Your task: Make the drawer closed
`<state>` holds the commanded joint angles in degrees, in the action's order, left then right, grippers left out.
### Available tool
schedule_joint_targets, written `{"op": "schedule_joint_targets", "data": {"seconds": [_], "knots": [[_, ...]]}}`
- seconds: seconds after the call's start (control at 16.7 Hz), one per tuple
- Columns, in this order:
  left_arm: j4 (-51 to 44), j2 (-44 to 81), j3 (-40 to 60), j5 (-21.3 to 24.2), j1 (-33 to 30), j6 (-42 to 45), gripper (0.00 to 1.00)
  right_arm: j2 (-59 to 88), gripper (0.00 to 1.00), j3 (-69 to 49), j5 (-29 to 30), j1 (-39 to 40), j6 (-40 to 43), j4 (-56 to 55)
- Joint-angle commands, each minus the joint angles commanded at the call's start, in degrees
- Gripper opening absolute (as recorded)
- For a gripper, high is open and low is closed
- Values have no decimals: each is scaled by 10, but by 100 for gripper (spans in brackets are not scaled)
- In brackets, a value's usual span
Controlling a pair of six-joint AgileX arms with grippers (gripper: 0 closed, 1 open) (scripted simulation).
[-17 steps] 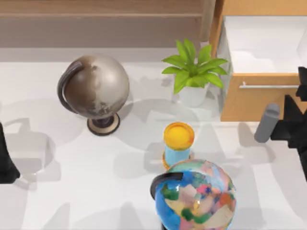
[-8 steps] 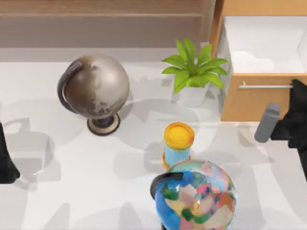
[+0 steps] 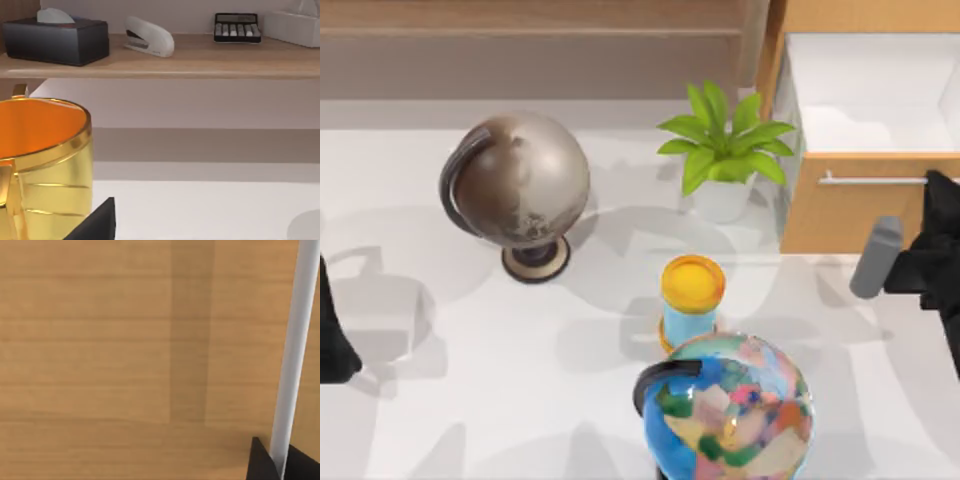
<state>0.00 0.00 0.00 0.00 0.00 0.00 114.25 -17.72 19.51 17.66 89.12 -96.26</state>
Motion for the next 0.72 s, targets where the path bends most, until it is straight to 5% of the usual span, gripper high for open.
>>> {"op": "schedule_joint_targets", "data": {"seconds": [0.72], "knots": [[0,0,0,0,0,0,100,44,0,-137,-38,-38,-1,96]]}}
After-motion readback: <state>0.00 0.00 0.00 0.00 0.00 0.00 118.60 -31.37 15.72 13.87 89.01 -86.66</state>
